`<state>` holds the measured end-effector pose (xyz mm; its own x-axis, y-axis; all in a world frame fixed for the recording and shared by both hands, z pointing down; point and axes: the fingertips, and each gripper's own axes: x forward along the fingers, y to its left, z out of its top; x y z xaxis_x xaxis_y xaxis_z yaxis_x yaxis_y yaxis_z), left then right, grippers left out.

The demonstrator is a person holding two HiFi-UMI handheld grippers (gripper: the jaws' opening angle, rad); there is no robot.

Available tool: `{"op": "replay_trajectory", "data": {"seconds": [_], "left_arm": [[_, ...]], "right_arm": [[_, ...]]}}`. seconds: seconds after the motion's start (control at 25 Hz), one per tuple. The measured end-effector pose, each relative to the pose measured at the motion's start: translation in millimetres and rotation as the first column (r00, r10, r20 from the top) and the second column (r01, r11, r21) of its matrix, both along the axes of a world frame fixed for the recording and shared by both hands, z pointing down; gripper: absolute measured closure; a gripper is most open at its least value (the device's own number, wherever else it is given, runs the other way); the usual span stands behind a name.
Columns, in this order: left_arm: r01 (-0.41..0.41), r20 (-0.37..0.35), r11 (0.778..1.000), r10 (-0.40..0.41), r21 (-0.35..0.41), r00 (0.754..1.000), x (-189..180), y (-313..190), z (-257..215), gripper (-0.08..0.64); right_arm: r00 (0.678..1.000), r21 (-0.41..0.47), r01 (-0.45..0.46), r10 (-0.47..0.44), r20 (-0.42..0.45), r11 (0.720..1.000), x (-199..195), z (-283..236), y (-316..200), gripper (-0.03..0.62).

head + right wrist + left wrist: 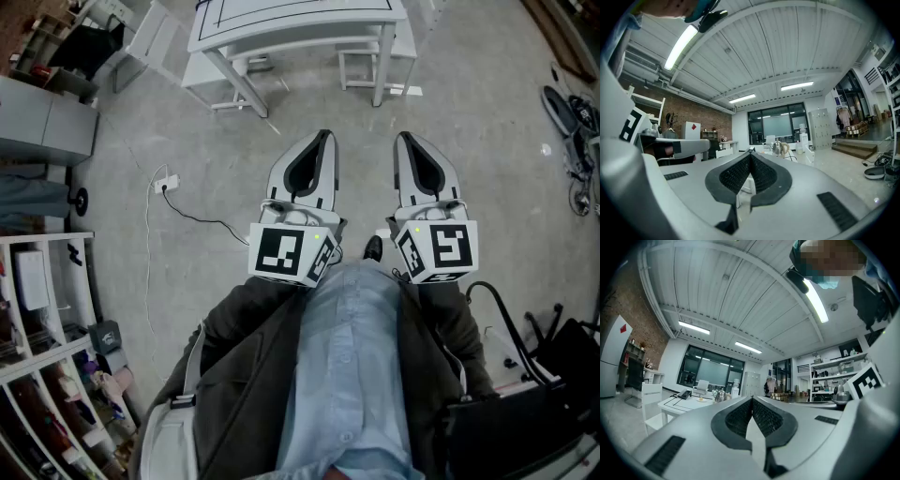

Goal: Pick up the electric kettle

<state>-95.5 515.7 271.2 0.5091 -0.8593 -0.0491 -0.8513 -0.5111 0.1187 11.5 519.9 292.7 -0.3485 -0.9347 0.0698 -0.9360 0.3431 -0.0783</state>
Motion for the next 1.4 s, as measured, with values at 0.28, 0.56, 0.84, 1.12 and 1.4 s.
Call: {"op": "replay_trajectory", "data": {"seconds": [0.28, 0.56, 0.84, 1.12, 1.4], "left_arm": [[-0.004, 0.001, 1.0, 0.004, -0.005, 1.0, 2, 4, 7, 0.552], [-0.012, -0.016, 0.999, 0.011, -0.047, 1.0, 20, 18, 21, 0.552], [-0.054, 0.016, 0.996, 0.056, -0.076, 0.998, 74, 15, 26, 0.552], [-0.056, 0.038, 0.994, 0.06, -0.091, 0.997, 101, 19, 35, 0.552], [-0.045, 0.013, 0.992, 0.047, -0.116, 0.999, 99, -14, 46, 0.552]], "right_arm": [[1.0, 0.011, 0.015, -0.015, 0.001, 1.0, -1, 7, 5, 0.575], [0.999, -0.037, 0.017, -0.016, 0.045, 0.999, 11, 24, 18, 0.575], [0.994, -0.071, 0.054, -0.047, 0.095, 0.996, 46, 34, 21, 0.574], [0.991, -0.108, 0.062, -0.048, 0.126, 0.992, 70, 50, 14, 0.574], [0.994, -0.131, 0.052, -0.038, 0.106, 0.99, 74, 59, -17, 0.574]]}}
